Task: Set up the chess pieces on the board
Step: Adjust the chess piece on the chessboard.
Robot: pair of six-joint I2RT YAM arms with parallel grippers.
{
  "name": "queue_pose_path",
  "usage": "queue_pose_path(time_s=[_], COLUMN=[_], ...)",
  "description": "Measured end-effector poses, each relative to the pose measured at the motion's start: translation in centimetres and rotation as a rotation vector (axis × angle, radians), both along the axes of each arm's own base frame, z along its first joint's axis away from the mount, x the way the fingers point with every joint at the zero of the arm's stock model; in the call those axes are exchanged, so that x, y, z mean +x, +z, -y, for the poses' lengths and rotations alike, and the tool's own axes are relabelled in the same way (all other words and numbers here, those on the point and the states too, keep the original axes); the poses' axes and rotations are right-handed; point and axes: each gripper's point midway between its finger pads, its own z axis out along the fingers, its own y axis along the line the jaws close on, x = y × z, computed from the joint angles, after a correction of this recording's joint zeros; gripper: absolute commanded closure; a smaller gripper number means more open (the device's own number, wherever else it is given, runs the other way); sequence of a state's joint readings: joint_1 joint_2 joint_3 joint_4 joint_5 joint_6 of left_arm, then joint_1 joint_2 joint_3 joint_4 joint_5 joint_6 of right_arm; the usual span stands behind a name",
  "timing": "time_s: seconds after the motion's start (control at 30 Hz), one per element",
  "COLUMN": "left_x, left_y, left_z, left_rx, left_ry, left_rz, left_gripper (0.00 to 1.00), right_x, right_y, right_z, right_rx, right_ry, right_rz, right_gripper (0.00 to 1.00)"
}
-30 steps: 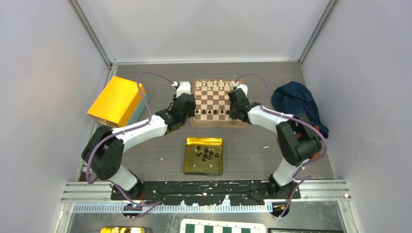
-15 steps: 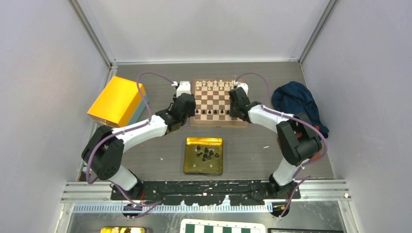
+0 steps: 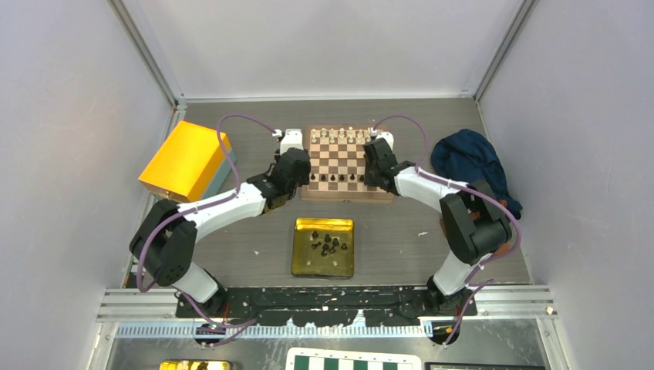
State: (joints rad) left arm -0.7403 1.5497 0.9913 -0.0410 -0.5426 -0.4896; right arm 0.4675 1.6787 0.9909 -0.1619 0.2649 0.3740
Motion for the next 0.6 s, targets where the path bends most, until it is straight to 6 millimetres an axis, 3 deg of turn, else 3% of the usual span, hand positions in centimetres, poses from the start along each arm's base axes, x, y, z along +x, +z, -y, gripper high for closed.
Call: queue_pose_path(time_s=[0.47, 0.6], left_x=[-0.2, -0.2], left_y=[-0.4, -0.4], left_z=[-0.1, -0.1], left_rx=[0.005, 0.006], left_ry=[0.000, 0.000], left_rz=[-0.007, -0.008], left_gripper=[0.58, 0.58], right_x=[-0.7, 0.2], right_y=[2.3, 3.6], right_z=[-0.8, -1.5], right_rx=[0.020, 0.027], right_ry=[0.024, 0.031], right_rz=[0.027, 0.046], right_gripper=[0.96, 0.97])
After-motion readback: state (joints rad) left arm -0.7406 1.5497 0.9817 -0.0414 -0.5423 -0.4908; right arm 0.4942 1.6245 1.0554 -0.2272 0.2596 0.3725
